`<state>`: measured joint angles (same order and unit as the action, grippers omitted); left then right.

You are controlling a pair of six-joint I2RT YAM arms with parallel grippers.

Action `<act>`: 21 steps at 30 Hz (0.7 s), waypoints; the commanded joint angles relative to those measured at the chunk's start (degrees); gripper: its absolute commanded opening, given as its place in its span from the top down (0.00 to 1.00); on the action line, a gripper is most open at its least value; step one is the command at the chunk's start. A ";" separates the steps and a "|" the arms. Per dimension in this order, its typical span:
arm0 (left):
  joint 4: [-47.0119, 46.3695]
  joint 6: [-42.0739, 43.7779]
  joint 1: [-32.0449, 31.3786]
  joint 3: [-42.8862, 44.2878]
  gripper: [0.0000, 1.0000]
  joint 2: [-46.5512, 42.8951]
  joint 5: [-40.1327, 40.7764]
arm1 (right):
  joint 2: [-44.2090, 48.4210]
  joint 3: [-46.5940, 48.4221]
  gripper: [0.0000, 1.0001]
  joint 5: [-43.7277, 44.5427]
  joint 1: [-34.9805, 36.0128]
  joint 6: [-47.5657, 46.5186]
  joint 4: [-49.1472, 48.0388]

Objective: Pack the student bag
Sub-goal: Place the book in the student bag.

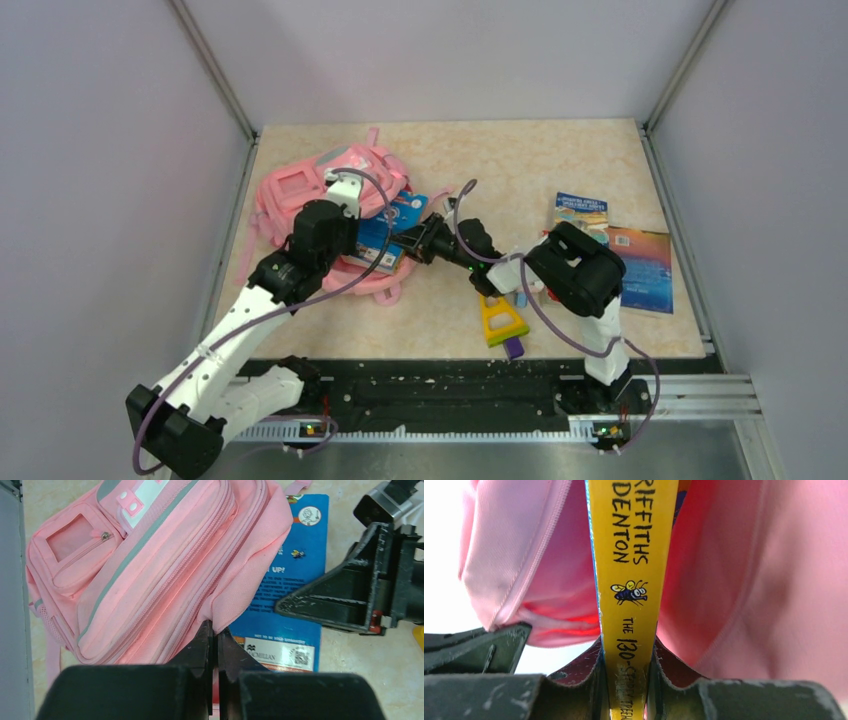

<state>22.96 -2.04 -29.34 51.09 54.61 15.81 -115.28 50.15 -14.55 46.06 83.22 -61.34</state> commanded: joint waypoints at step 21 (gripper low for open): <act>-8.62 -3.56 -0.02 1.60 1.00 -2.45 -8.63 | -16.90 30.53 1.00 6.64 -2.89 -14.37 -0.95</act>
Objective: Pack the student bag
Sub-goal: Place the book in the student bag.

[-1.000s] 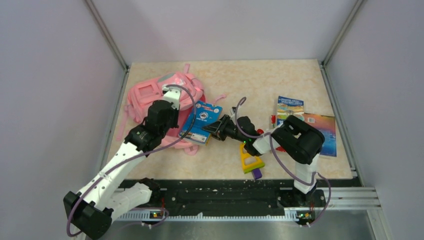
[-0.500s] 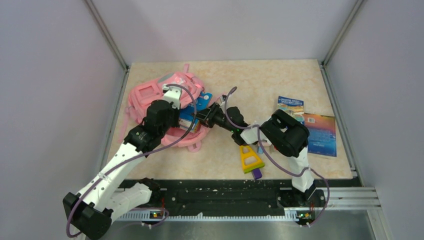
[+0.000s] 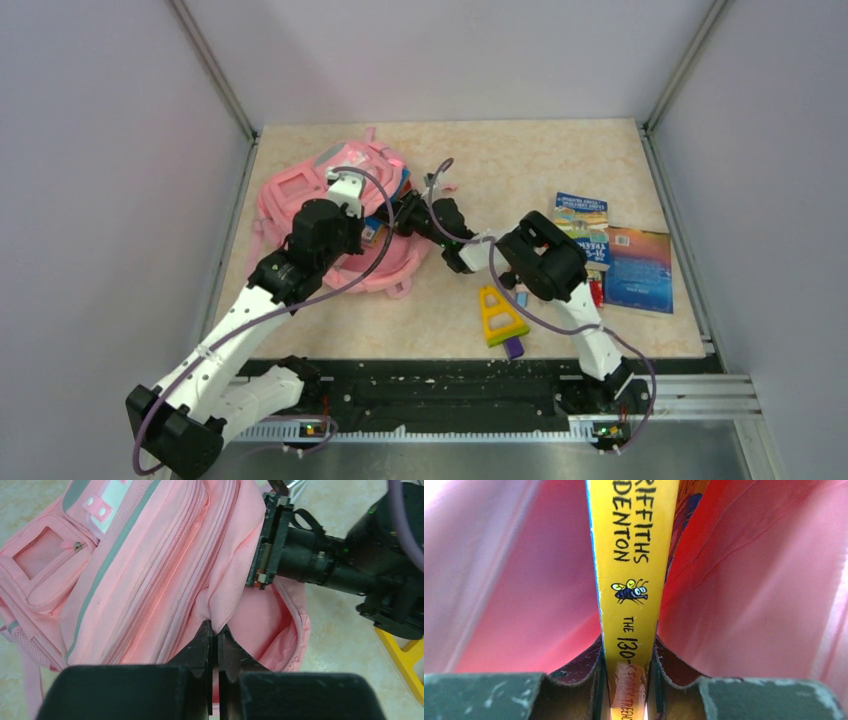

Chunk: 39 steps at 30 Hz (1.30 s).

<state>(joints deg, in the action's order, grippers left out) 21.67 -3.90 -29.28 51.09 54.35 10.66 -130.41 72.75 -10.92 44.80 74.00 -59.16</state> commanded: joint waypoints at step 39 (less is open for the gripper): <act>-5.07 -3.67 2.25 2.44 1.00 0.13 2.03 | 11.75 -8.98 0.27 17.63 2.40 -17.96 12.39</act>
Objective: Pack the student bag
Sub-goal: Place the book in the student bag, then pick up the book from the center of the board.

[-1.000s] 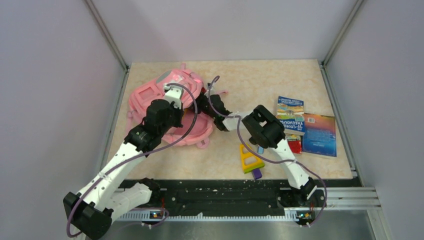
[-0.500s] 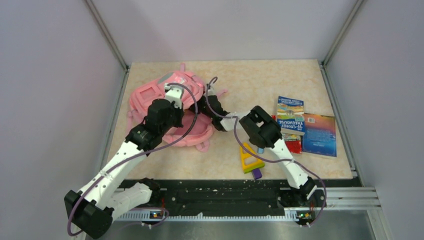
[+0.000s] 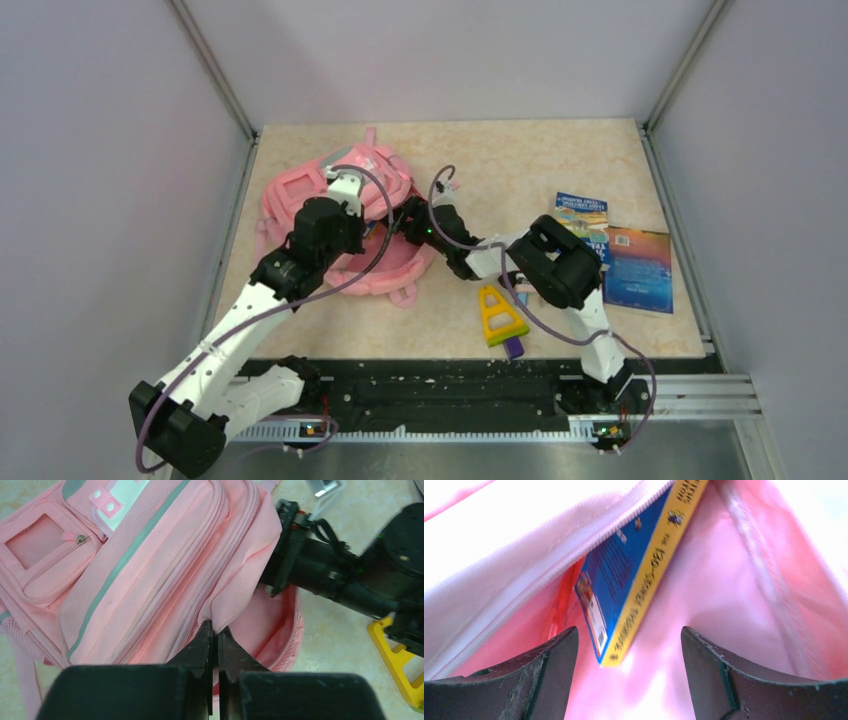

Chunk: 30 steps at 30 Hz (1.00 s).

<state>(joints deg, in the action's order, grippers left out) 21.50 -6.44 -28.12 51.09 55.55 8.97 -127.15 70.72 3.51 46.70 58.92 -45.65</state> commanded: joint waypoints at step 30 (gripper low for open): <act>-3.96 -0.97 3.46 2.09 1.00 -1.13 6.05 | 53.97 -20.49 0.10 -7.94 -23.80 -36.61 52.15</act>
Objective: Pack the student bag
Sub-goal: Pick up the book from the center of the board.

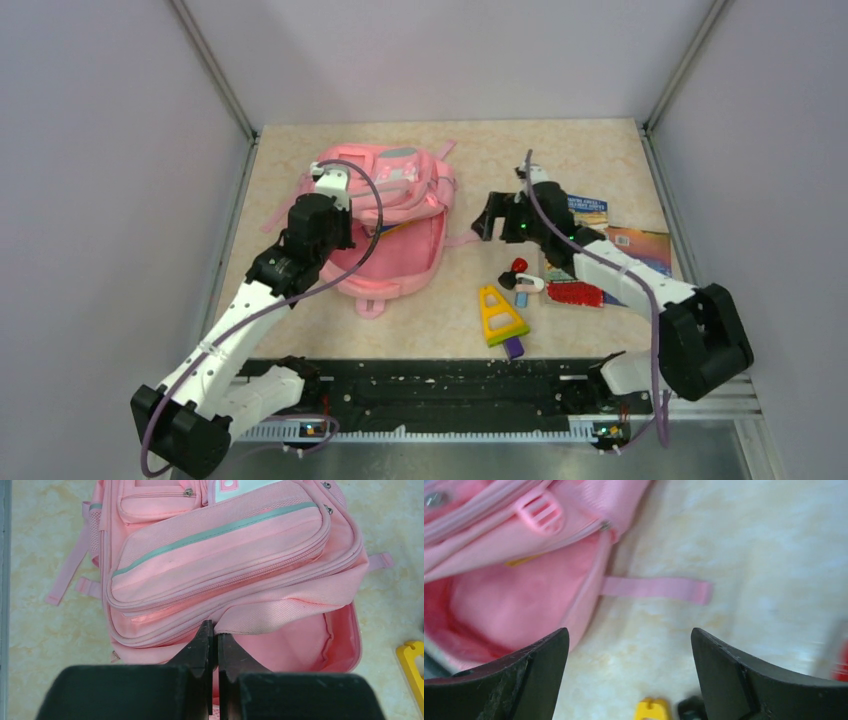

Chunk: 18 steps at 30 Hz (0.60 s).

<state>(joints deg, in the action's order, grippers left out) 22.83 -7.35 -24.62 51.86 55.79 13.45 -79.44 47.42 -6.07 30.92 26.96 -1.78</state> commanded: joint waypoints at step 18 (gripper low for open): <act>-5.15 -0.81 0.02 1.26 1.00 -0.90 -1.10 | -18.53 14.14 0.10 -20.49 -52.42 -4.16 -3.41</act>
<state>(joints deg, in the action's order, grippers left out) 23.18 -7.38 -24.62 51.86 55.77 12.91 -92.07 53.12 -19.27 -18.44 24.25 -2.57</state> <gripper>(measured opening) 0.023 0.908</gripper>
